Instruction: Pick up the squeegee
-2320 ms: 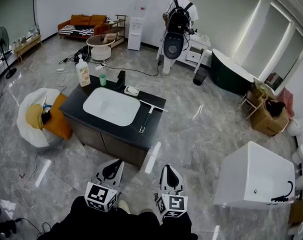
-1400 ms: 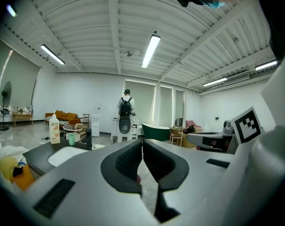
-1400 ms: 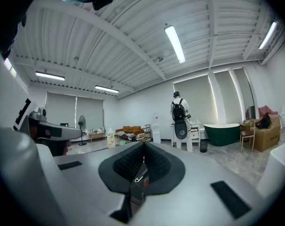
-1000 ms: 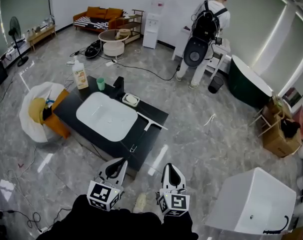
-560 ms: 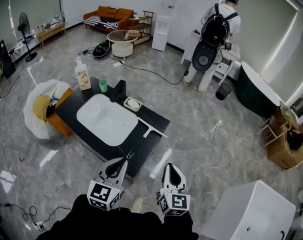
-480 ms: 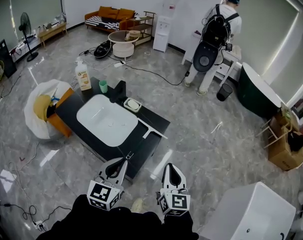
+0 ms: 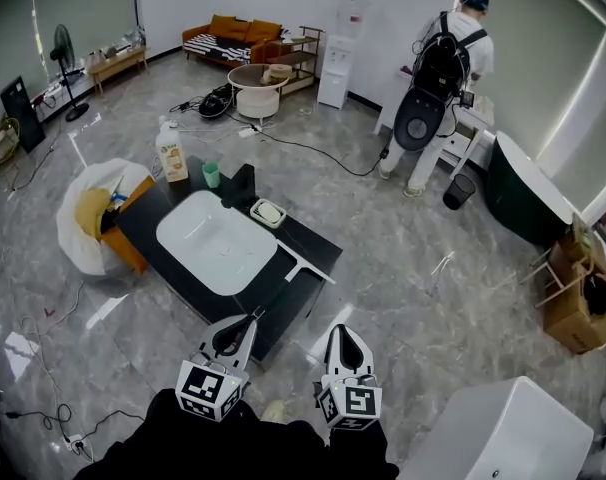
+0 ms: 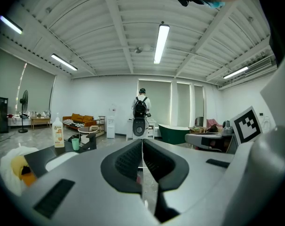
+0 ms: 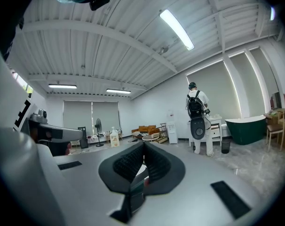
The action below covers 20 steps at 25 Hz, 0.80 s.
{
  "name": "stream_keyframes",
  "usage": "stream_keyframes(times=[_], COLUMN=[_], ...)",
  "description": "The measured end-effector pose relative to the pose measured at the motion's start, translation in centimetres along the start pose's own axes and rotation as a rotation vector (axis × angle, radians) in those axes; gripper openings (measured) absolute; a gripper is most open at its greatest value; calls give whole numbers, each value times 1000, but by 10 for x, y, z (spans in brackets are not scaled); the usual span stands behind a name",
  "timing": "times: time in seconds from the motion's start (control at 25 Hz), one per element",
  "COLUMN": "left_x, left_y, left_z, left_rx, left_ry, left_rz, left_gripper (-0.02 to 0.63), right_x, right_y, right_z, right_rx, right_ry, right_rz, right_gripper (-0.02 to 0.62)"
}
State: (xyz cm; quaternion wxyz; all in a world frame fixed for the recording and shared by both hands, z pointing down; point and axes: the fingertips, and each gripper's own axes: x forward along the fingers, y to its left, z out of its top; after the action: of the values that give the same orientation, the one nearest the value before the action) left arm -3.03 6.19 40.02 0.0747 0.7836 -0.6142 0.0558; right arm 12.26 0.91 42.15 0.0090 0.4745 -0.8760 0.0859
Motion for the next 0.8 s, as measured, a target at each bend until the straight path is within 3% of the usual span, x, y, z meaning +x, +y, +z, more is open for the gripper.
stream_keyframes(times=[0.4, 0.8], left_x=[25, 98], left_y=[1, 26], left_z=[4, 0], left_rx=[10, 17], left_ry=[16, 65], left_rz=[-12, -124], left_gripper=[29, 28], right_x=[14, 66], right_y=[-18, -45], right_z=[0, -7], right_rx=[11, 60], right_ry=[-3, 22], right_rz=[-11, -124], right_gripper=[15, 15])
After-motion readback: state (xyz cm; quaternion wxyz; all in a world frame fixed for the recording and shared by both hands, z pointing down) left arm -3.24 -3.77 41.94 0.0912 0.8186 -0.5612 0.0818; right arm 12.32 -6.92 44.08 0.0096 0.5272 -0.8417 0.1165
